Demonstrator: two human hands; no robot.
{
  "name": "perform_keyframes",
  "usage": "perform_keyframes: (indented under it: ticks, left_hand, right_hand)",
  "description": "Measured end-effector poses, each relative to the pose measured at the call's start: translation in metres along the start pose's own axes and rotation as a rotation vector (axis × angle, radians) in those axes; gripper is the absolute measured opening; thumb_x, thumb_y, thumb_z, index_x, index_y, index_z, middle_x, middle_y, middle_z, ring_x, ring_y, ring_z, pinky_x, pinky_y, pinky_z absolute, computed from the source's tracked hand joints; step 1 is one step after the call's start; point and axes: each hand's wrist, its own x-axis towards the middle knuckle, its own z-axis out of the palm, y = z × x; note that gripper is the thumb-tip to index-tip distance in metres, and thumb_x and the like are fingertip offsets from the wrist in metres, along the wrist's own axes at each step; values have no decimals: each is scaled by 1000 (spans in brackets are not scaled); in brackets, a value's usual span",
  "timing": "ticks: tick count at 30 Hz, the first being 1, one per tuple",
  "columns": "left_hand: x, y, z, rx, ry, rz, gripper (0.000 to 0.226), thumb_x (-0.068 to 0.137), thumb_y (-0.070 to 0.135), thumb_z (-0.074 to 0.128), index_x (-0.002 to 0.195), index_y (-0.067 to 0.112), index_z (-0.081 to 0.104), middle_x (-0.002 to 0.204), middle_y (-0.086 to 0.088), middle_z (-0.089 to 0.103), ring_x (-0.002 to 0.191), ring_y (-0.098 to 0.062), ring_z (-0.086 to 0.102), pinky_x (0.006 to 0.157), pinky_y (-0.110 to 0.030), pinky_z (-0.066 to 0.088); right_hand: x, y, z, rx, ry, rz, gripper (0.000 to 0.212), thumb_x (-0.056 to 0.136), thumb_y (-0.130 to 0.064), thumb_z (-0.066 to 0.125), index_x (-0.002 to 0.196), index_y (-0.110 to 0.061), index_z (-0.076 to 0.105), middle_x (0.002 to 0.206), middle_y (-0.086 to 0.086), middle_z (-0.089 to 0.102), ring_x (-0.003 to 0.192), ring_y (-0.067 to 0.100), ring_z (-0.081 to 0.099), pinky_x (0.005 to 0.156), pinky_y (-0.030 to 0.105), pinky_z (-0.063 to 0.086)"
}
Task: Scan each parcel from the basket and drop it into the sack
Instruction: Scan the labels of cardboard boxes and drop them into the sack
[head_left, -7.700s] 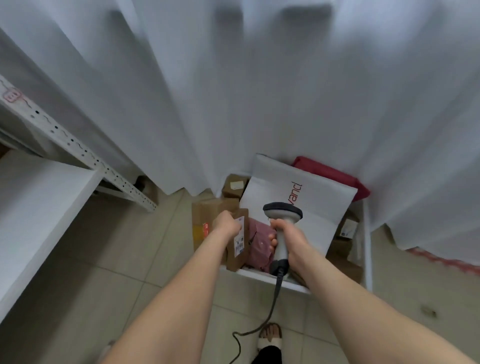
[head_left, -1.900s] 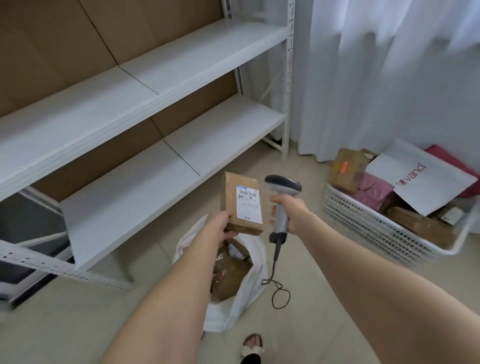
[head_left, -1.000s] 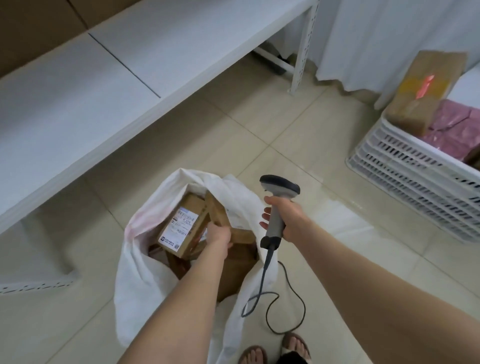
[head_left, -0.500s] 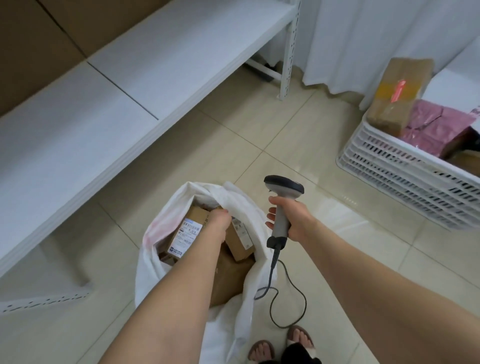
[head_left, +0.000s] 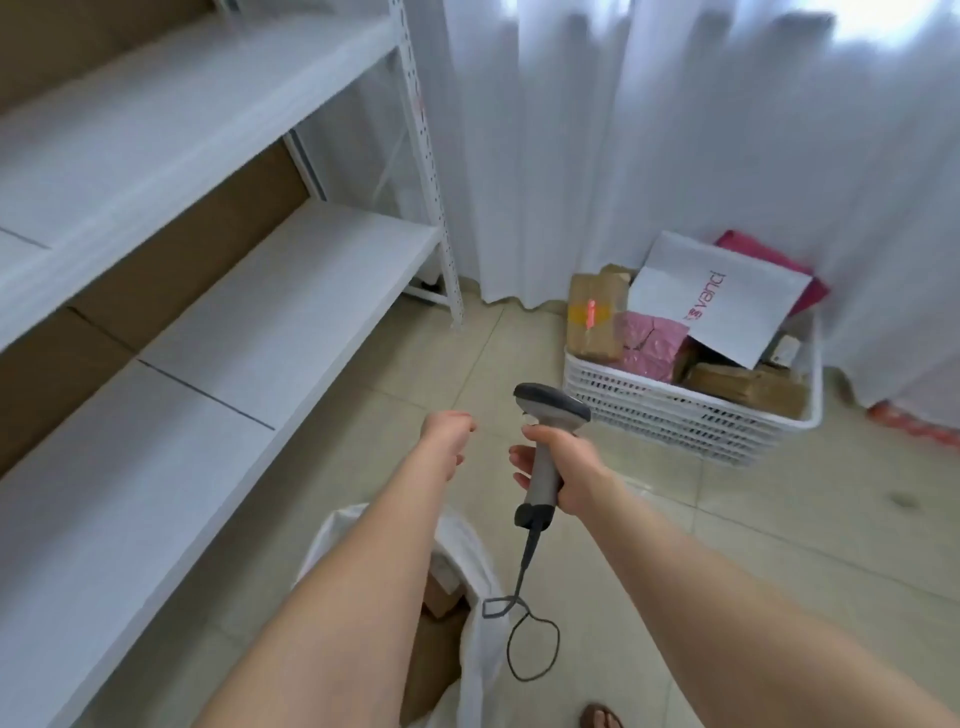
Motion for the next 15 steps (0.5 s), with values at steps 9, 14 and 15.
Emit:
perform_keyframes:
  ticks: [9, 14, 15]
  left_hand:
    - [-54, 115, 120, 78, -130, 144, 32, 93, 5, 53, 124, 10, 59, 133, -13, 52, 113, -29, 49, 92, -36, 44]
    - [-62, 173, 207, 92, -160, 179, 30, 93, 4, 53, 122, 10, 61, 135, -12, 51, 123, -30, 46, 94, -39, 43]
    - [-61, 183, 227, 96, -163, 178, 30, 93, 5, 53, 122, 10, 60, 135, -12, 51, 123, -29, 46, 93, -38, 43]
  right_hand:
    - [-20, -109, -101, 146, 69, -78, 27, 89, -14, 67, 112, -1, 61, 83, 14, 70, 65, 20, 66, 65, 33, 56]
    - [1, -174, -169, 186, 91, -103, 29, 87, -15, 71, 112, -2, 62, 83, 15, 73, 65, 21, 69, 61, 33, 57]
    - [6, -186, -184, 193, 93, -106, 29, 87, -14, 71, 111, 0, 63, 83, 15, 73, 64, 21, 68, 63, 34, 58]
